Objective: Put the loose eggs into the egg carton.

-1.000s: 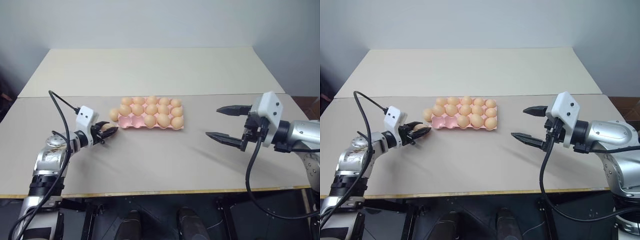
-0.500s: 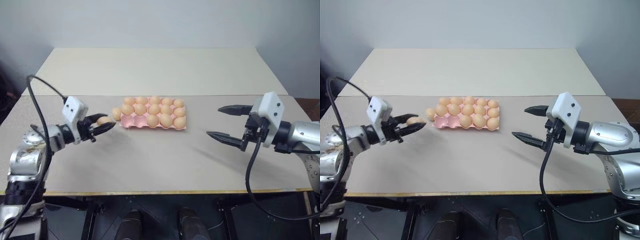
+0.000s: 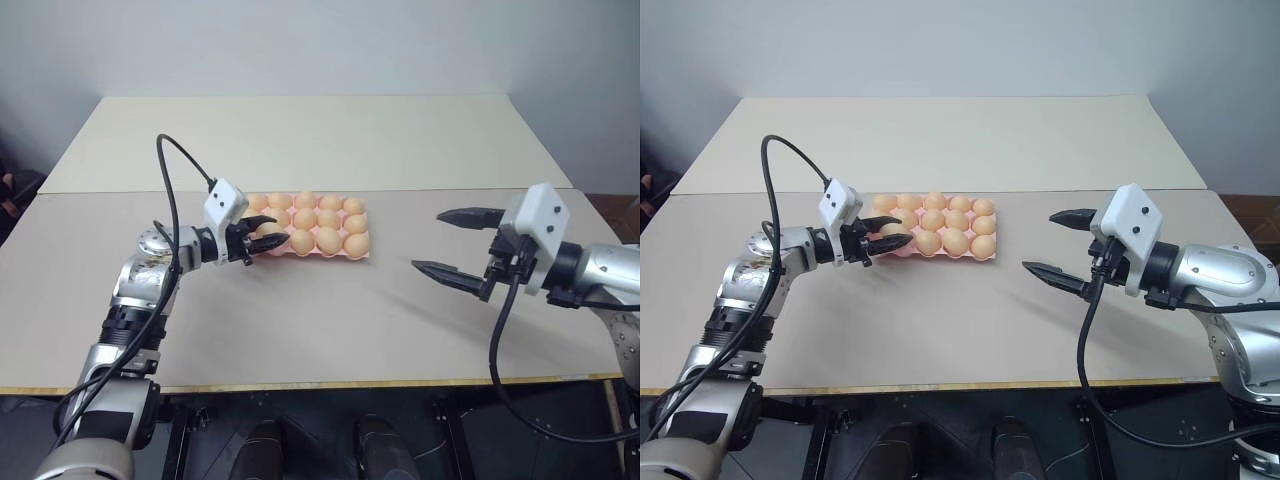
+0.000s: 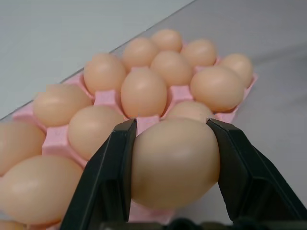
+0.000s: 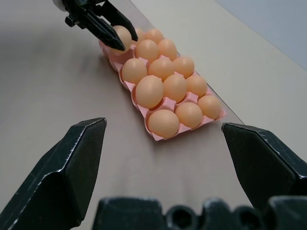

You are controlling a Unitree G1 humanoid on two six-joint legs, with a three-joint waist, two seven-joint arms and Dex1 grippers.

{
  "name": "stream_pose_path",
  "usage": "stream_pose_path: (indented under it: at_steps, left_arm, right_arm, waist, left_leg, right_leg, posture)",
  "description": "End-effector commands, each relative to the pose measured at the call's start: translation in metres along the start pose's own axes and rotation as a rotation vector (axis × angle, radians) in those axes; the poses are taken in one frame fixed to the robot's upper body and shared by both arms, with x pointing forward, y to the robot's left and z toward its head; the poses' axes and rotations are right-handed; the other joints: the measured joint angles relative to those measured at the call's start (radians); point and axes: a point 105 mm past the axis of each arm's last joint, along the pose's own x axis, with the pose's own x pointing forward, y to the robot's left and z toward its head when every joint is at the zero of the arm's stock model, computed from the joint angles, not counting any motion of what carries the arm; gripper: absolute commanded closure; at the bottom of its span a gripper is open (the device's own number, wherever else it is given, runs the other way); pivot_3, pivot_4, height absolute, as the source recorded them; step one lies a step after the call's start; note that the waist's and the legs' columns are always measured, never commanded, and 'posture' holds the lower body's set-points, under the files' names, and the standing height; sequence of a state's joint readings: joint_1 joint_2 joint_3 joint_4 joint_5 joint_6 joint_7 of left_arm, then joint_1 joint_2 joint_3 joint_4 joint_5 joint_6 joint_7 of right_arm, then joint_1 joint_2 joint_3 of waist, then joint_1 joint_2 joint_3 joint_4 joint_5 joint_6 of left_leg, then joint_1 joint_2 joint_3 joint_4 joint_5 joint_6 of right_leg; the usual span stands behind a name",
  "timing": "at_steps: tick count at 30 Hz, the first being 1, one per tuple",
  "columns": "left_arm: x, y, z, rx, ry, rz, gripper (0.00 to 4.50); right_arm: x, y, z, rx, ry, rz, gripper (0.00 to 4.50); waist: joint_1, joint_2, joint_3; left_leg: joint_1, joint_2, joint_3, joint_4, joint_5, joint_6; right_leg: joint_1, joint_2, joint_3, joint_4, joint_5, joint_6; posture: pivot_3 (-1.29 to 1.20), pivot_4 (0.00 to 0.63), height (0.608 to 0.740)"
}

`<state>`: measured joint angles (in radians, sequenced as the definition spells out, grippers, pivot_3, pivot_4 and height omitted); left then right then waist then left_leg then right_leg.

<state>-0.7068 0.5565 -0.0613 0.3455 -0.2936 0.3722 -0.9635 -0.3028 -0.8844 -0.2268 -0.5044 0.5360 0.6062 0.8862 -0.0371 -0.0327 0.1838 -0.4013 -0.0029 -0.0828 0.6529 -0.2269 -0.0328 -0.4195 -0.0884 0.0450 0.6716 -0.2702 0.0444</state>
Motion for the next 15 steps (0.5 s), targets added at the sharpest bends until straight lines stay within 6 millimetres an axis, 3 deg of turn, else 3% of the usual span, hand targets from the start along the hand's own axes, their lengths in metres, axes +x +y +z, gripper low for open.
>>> stream_pose_path:
  at_steps: [1, 7, 11, 15]
  left_arm:
    - [-0.003, 0.003, 0.016, 0.042, -0.041, -0.01, 1.71]
    - [-0.012, 0.007, 0.028, 0.053, -0.11, 0.009, 0.02]
    - [-0.033, 0.013, 0.04, 0.06, -0.157, 0.039, 0.02]
    - [-0.081, 0.016, 0.039, 0.098, -0.146, 0.089, 0.02]
  right_arm:
    - [-0.008, -0.001, 0.014, -0.04, -0.031, -0.028, 0.0]
    - [-0.009, -0.003, 0.015, -0.035, -0.033, -0.039, 0.0]
    - [-0.009, -0.005, 0.015, -0.033, -0.031, -0.034, 0.0]
    - [-0.011, -0.004, 0.014, -0.013, -0.031, -0.022, 0.0]
  waist:
    - [0.0, 0.0, 0.0]
    - [-0.001, 0.0, 0.0]
    - [-0.004, 0.0, 0.0]
    - [-0.019, 0.0, 0.0]
  left_leg:
    - [0.0, 0.0, 0.0, 0.0, 0.0, 0.0]
    - [0.0, 0.0, 0.0, 0.001, 0.0, 0.0]
    - [-0.001, 0.0, 0.0, 0.001, 0.0, 0.0]
    - [0.0, 0.0, 0.0, 0.0, 0.0, 0.0]
  right_leg:
    - [0.0, 0.0, 0.0, 0.0, 0.0, 0.0]
    - [0.0, 0.0, 0.0, 0.0, 0.0, 0.0]
    - [0.0, 0.0, 0.0, 0.0, 0.0, 0.0]
    - [-0.001, 0.0, 0.001, 0.0, 0.0, 0.0]
  posture:
    - [0.0, 0.15, 0.74]
    - [0.0, 0.15, 0.74]
    - [0.0, 0.15, 0.74]
    - [0.0, 0.15, 0.74]
